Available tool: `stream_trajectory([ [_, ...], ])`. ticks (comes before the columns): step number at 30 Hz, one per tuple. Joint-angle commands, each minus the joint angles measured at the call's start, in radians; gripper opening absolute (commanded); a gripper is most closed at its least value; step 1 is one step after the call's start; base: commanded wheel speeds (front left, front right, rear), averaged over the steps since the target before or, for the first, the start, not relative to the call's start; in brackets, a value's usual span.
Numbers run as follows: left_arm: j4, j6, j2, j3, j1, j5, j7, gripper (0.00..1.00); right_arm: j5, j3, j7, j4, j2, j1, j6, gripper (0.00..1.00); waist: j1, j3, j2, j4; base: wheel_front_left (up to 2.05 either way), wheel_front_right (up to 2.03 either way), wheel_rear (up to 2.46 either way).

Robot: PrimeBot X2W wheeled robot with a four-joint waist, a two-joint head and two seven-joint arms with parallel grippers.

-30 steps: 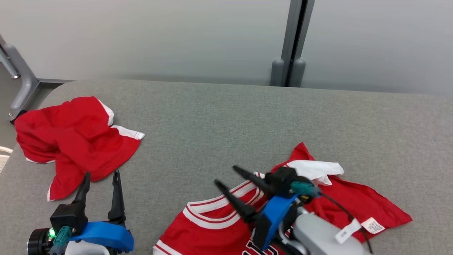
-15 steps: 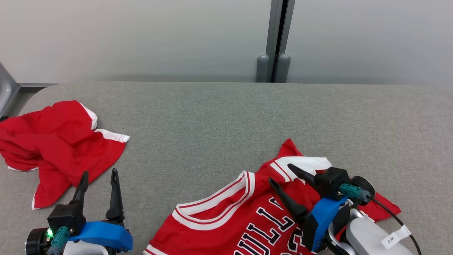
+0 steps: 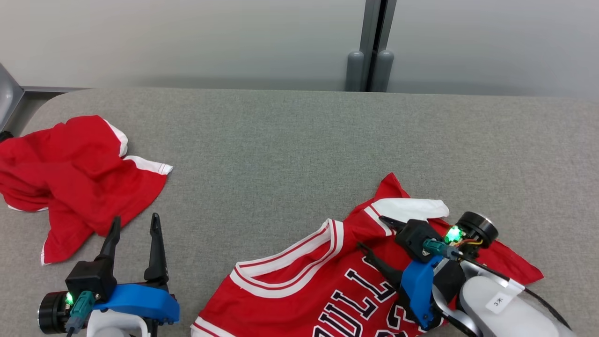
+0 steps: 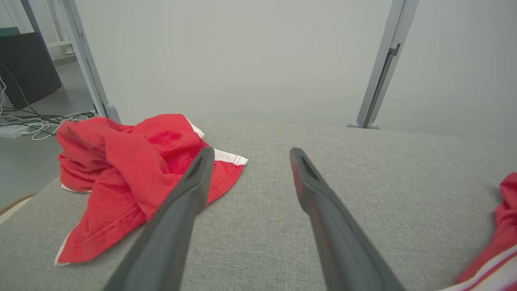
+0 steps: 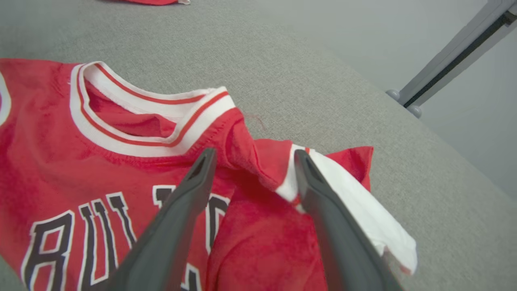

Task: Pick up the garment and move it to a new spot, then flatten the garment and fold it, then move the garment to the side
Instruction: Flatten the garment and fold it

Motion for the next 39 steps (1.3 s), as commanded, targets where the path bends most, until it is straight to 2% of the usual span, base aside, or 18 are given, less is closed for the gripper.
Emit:
stream_trajectory([
  [1, 0.000, -0.003, -0.004, 0.005, -0.017, 0.001, -0.004, 1.00, -0.012, 0.007, 0.003, 0.010, -0.013, -0.016, 0.000, 1.00, -0.0001, 0.005, -0.0001, 0.005, 0.00, 0.00, 0.00],
  [3, 0.003, -0.004, -0.006, 0.006, -0.022, 0.003, -0.004, 1.00, -0.027, 0.034, 0.002, 0.037, -0.015, -0.044, 0.000, 1.00, -0.0001, 0.011, -0.0001, 0.010, 0.00, 0.00, 0.00],
  [4, 0.005, -0.006, -0.007, 0.009, -0.023, 0.004, -0.004, 1.00, -0.027, 0.043, 0.009, 0.054, -0.013, -0.054, 0.000, 0.46, -0.0001, 0.015, -0.0001, 0.010, 0.00, 0.00, 0.00],
  [5, 0.006, -0.009, -0.009, 0.010, -0.024, 0.005, -0.004, 1.00, -0.038, 0.059, 0.015, 0.071, -0.017, -0.068, 0.000, 0.00, -0.0001, 0.018, -0.0001, 0.012, 0.00, 0.00, 0.00],
  [13, 0.012, -0.019, -0.029, 0.015, -0.042, 0.019, -0.004, 1.00, -0.037, 0.069, -0.049, 0.139, 0.033, -0.205, 0.000, 0.00, -0.0001, 0.030, -0.0001, 0.033, 0.00, 0.00, 0.00],
  [18, 0.022, -0.030, -0.041, 0.015, -0.060, 0.027, -0.005, 1.00, -0.054, 0.066, -0.094, 0.214, 0.108, -0.339, 0.000, 0.00, -0.0001, 0.034, -0.0001, 0.062, 0.00, 0.00, 0.00],
  [26, 0.042, -0.054, -0.071, 0.007, -0.090, 0.041, -0.005, 1.00, -0.057, 0.077, -0.174, 0.463, 0.254, -0.575, 0.000, 0.00, -0.0001, 0.048, -0.0001, 0.131, 0.00, 0.00, 0.00],
  [34, 0.065, -0.073, -0.098, 0.017, -0.101, 0.054, -0.004, 1.00, -0.046, 0.056, -0.289, 0.707, 0.318, -0.690, 0.000, 0.00, -0.0001, 0.063, -0.0001, 0.165, 0.00, 0.00, 0.00],
  [35, 0.067, -0.076, -0.100, 0.020, -0.101, 0.057, -0.004, 1.00, -0.040, 0.058, -0.301, 0.723, 0.321, -0.688, 0.000, 0.15, -0.0001, 0.064, -0.0001, 0.163, 0.00, 0.00, 0.00],
  [36, 0.069, -0.079, -0.102, 0.022, -0.103, 0.060, -0.005, 1.00, -0.034, 0.065, -0.300, 0.746, 0.323, -0.679, 0.000, 1.00, -0.0001, 0.065, -0.0001, 0.161, 0.00, 0.00, 0.00],
  [39, 0.076, -0.083, -0.107, 0.031, -0.106, 0.067, -0.005, 1.00, -0.009, 0.092, -0.304, 0.775, 0.326, -0.659, 0.000, 1.00, -0.0001, 0.061, -0.0001, 0.149, 0.00, 0.00, 0.00],
])
